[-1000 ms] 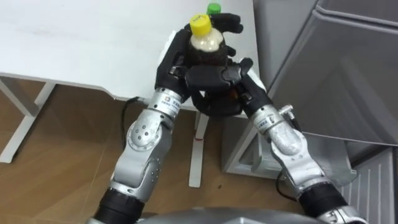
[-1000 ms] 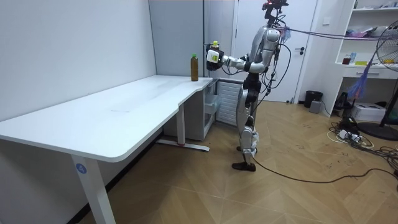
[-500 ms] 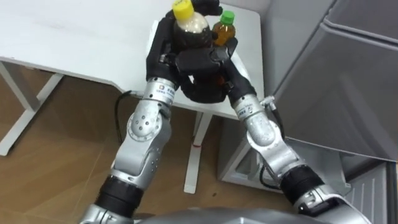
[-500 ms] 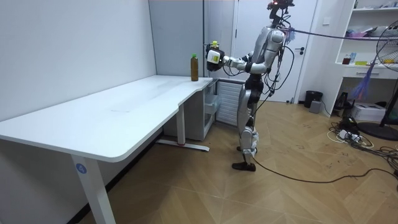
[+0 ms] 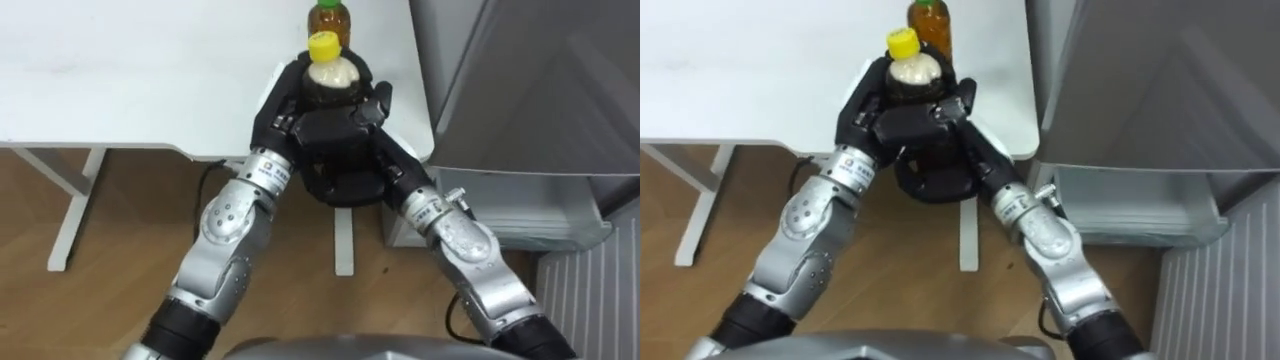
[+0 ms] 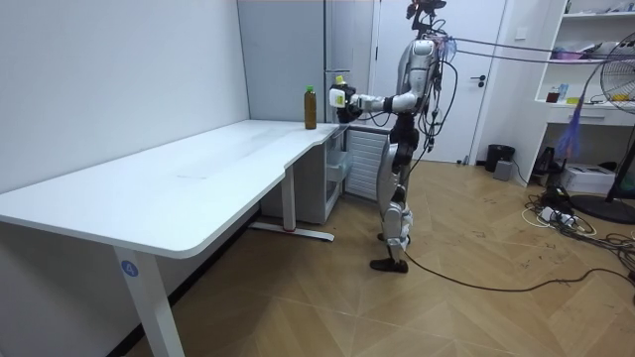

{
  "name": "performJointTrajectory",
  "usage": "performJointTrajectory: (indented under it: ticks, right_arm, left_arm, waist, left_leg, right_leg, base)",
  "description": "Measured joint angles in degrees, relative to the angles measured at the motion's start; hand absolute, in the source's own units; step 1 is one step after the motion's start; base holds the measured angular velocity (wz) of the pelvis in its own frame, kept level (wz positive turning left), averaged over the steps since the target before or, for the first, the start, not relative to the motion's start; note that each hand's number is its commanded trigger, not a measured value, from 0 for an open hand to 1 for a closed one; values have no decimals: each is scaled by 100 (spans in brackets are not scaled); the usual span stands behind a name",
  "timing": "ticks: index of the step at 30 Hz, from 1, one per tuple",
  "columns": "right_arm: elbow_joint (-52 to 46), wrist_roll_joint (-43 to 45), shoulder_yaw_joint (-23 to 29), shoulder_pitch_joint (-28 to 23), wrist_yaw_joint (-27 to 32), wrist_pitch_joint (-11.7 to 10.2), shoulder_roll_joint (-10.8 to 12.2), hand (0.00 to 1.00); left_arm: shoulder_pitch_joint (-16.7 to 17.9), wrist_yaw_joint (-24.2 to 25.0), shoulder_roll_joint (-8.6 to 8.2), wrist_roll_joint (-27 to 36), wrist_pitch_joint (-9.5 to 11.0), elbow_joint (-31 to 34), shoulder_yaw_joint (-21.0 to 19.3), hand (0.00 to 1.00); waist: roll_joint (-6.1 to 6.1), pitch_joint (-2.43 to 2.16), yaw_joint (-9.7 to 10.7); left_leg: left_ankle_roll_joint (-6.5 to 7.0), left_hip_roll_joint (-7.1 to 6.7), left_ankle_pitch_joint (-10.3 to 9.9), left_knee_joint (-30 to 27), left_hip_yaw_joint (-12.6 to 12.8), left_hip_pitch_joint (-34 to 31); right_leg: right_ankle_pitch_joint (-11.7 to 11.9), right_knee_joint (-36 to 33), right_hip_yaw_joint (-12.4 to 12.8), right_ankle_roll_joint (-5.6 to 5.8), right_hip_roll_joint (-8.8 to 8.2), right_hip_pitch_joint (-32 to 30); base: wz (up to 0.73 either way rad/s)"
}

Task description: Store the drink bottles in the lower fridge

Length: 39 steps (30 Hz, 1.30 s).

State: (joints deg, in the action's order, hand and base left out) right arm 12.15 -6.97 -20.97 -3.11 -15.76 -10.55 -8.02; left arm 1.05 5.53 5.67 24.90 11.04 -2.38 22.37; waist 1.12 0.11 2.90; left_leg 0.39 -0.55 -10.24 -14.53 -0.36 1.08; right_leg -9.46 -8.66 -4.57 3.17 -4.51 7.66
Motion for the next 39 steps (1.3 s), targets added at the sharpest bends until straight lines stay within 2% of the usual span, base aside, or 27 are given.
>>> performJointTrajectory:
  ticks: [5,7,14,25,29,36,39]
  right_arm:
    - [-361,0,2,-1,-39,329,-45,100]
    - [-395,1,2,-1,-43,371,-45,100]
    - [-401,0,3,-1,-74,419,-47,100]
    - [-408,202,94,-56,-208,437,-36,100]
    - [-546,296,240,-131,-345,435,-61,100]
    - [-670,301,222,-157,-394,362,-215,100]
    - [-670,296,217,-284,-312,207,-221,100]
  left_arm:
    - [-1,5,46,143,-5,128,20,100]
    - [0,5,47,142,-5,138,20,100]
    - [6,4,65,147,-22,138,26,100]
    - [132,-10,27,-78,-18,140,-6,100]
    - [246,-12,3,-551,-18,366,-96,100]
    - [365,-21,7,-733,4,538,-114,100]
    - [370,49,2,-975,46,538,-115,100]
  waist:
    - [8,12,-24]
    - [-3,19,-23]
    - [-19,43,-20]
    - [-10,58,22]
    - [67,107,45]
    - [184,109,203]
    - [293,100,222]
  left_leg:
    - [-1,23,-6,106,151,-99]
    - [1,29,-18,109,200,-123]
    - [3,51,-22,139,343,-143]
    - [2,73,-23,135,427,-139]
    - [2,70,-22,143,434,-129]
    - [2,68,-19,208,463,0]
    - [0,79,-18,250,462,122]
  right_leg:
    - [-8,-23,-33,6,-4,-165]
    - [-8,-21,-55,6,-5,-183]
    - [-9,-21,-68,7,-5,-225]
    - [-9,-83,-46,7,1,-281]
    - [-15,-103,-48,16,1,-289]
    - [-15,-83,-59,16,1,-197]
    - [-15,-79,-85,16,9,-98]
  base:
    - [-2]
    - [0]
    - [0]
    - [-3]
    - [-2]
    - [-2]
    - [1]
